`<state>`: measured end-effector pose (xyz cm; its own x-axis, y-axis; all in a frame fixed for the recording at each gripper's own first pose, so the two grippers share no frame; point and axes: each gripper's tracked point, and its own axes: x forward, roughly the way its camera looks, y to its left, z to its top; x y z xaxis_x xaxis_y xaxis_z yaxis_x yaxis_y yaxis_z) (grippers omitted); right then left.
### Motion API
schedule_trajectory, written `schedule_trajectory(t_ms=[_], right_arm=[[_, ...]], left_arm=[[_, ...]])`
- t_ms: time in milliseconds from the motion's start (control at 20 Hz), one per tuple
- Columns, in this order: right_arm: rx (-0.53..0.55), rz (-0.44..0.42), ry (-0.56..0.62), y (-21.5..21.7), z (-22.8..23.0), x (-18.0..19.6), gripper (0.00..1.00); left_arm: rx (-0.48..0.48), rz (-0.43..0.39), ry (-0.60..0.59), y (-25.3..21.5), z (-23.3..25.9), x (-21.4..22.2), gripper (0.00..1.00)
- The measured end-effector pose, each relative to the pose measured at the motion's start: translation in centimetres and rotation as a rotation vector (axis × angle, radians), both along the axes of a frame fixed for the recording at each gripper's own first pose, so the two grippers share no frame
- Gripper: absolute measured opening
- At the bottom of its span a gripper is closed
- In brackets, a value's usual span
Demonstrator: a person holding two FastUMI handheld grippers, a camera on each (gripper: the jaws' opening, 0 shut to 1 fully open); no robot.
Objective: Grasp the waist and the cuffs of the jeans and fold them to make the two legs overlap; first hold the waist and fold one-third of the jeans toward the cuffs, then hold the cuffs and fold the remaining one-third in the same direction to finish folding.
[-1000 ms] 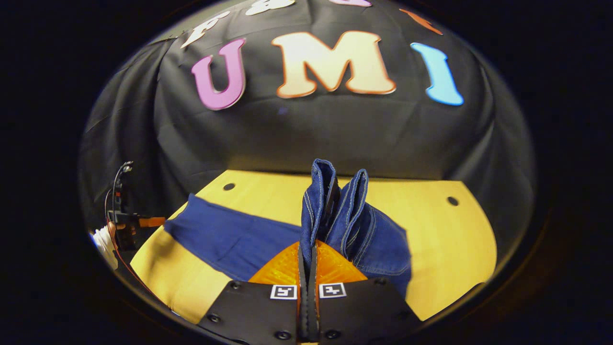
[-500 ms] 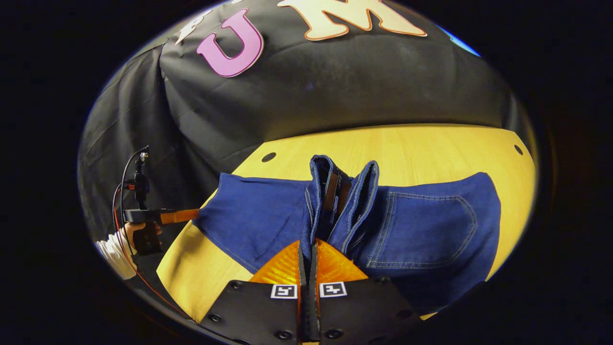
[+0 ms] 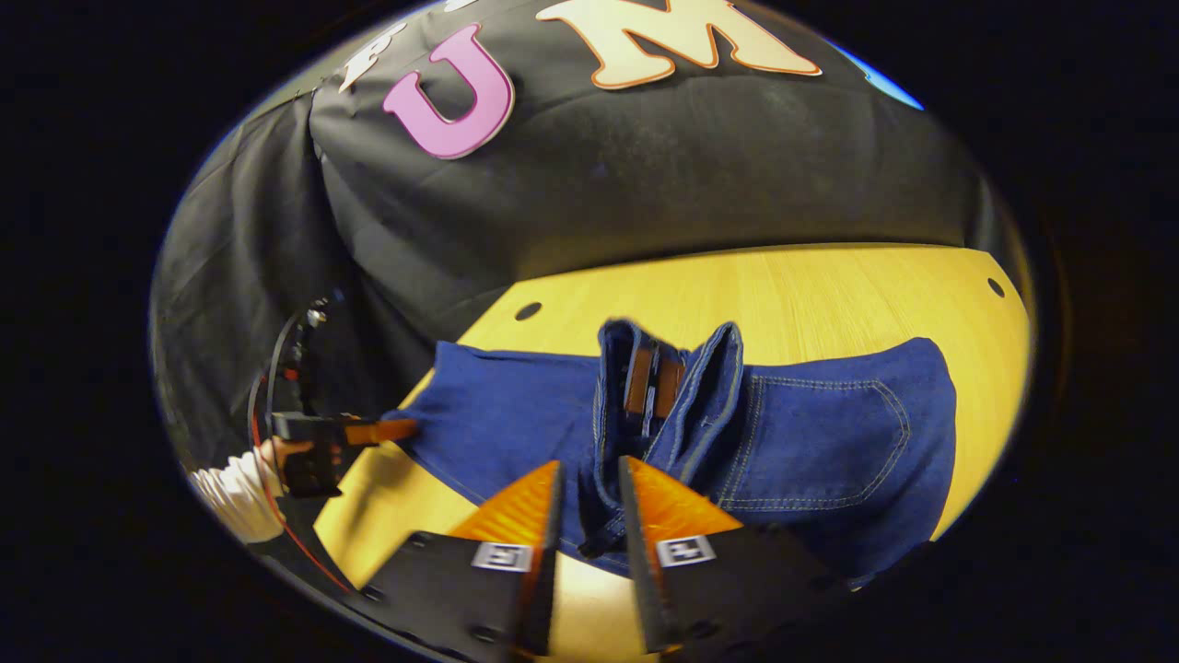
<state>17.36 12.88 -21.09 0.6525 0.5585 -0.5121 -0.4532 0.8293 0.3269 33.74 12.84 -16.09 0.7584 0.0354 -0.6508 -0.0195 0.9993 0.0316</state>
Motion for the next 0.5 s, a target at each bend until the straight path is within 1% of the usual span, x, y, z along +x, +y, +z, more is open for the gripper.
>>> schedule_trajectory(t_ms=[50,150,200,250,300,350,400,500], right_arm=[[0.018,-0.008,-0.019,-0.4,1.5,-0.5,0.55],[0.003,-0.036,-0.065,-1.8,3.6,-0.4,1.0],[-0.012,-0.051,-0.086,-2.7,4.6,-0.2,0.98],[-0.019,-0.076,-0.103,-4.2,5.9,-0.5,0.98],[-0.016,-0.102,-0.114,-5.5,7.1,-0.7,0.94],[-0.01,-0.133,-0.128,-6.9,8.2,-0.9,0.98],[-0.013,-0.168,-0.142,-8.4,9.1,-0.9,0.98],[-0.033,-0.234,-0.159,-11.5,10.3,-1.1,0.98]], left_arm=[[-0.006,0.003,-0.005,0.0,0.3,-0.1,0.95],[-0.007,0.026,-0.014,0.0,0.8,0.1,0.9],[-0.012,0.028,-0.022,-0.3,1.0,0.4,0.84],[-0.009,0.033,-0.023,-0.4,0.5,0.5,0.81],[-0.008,0.031,-0.023,-0.4,0.3,0.7,0.67],[-0.026,0.013,-0.028,-0.8,0.2,0.7,0.67],[-0.054,0.012,-0.035,-1.6,0.2,0.9,0.51],[-0.067,0.014,-0.037,-2.4,0.2,1.0,0.18]])
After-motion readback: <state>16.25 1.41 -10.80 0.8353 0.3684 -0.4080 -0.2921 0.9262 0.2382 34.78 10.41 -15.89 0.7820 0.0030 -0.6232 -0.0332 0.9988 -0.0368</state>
